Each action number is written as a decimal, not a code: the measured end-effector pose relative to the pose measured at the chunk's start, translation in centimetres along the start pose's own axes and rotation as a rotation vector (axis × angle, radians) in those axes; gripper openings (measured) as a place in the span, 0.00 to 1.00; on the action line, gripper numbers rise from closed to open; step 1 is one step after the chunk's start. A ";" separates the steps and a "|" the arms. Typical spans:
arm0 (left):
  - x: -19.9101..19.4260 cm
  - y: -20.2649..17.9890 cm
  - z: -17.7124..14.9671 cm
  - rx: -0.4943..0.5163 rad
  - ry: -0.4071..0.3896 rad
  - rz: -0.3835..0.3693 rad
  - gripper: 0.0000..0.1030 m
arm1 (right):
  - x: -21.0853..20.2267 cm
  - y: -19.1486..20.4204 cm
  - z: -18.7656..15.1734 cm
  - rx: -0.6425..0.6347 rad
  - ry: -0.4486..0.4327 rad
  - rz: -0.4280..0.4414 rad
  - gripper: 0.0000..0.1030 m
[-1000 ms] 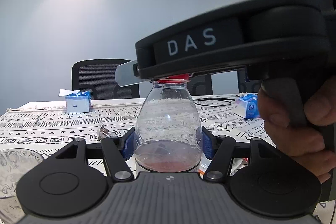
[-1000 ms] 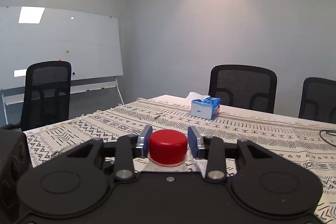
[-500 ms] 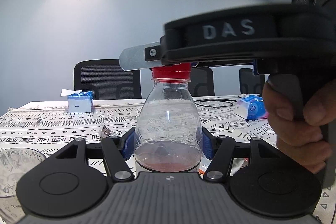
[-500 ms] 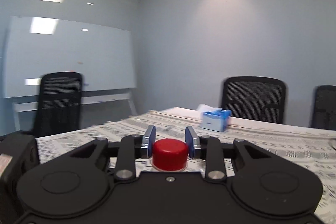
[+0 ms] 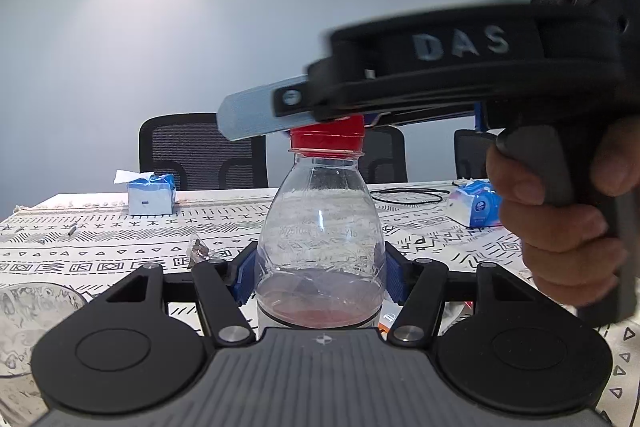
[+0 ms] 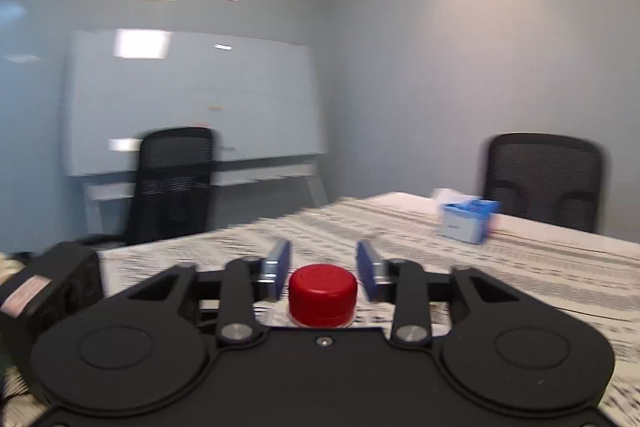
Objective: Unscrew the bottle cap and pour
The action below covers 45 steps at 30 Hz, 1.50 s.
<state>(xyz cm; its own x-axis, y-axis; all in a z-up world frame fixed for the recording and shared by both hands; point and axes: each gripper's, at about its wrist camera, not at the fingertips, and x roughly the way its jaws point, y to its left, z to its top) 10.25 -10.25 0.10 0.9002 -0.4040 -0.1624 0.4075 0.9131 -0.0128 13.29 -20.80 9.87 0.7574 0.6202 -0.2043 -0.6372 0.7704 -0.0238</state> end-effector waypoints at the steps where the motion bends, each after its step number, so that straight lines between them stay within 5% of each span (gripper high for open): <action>1: 0.0 0.0 0.0 0.000 0.000 0.002 0.57 | -0.1 0.9 0.0 0.006 0.001 -0.068 0.55; 8: -0.3 -0.5 0.0 0.016 -0.003 0.029 0.57 | 1.0 4.6 0.1 0.012 0.005 -0.354 0.50; 11: -0.4 -0.7 0.0 0.029 -0.007 0.029 0.57 | 1.1 4.7 0.0 0.036 0.009 -0.370 0.32; 13: -0.4 -0.7 0.0 0.035 -0.008 0.025 0.57 | 1.0 5.0 -0.1 0.026 0.001 -0.386 0.28; 16: -0.5 -0.5 0.0 0.027 -0.007 0.030 0.57 | 0.6 5.3 0.0 0.028 -0.023 -0.360 0.00; 18: -0.5 -0.3 0.0 0.011 -0.006 0.035 0.57 | 0.7 5.0 0.5 0.060 -0.012 -0.369 0.01; 23: -0.8 -0.5 0.0 0.018 -0.007 0.036 0.57 | 0.2 4.0 0.3 0.097 -0.022 -0.360 0.32; 36: 1.0 2.7 0.4 0.007 -0.008 0.035 0.57 | 0.3 5.1 -0.6 0.077 0.003 -0.371 0.32; 45: 1.9 4.2 0.4 -0.003 -0.005 0.023 0.56 | -0.4 2.4 -1.3 0.042 -0.032 -0.178 0.31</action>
<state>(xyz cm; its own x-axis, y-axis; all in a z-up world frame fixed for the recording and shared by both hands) 13.73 -7.17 0.09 0.9103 -0.3828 -0.1578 0.3858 0.9225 -0.0119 11.27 -19.36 8.63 0.8625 0.4770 -0.1692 -0.4863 0.8737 -0.0156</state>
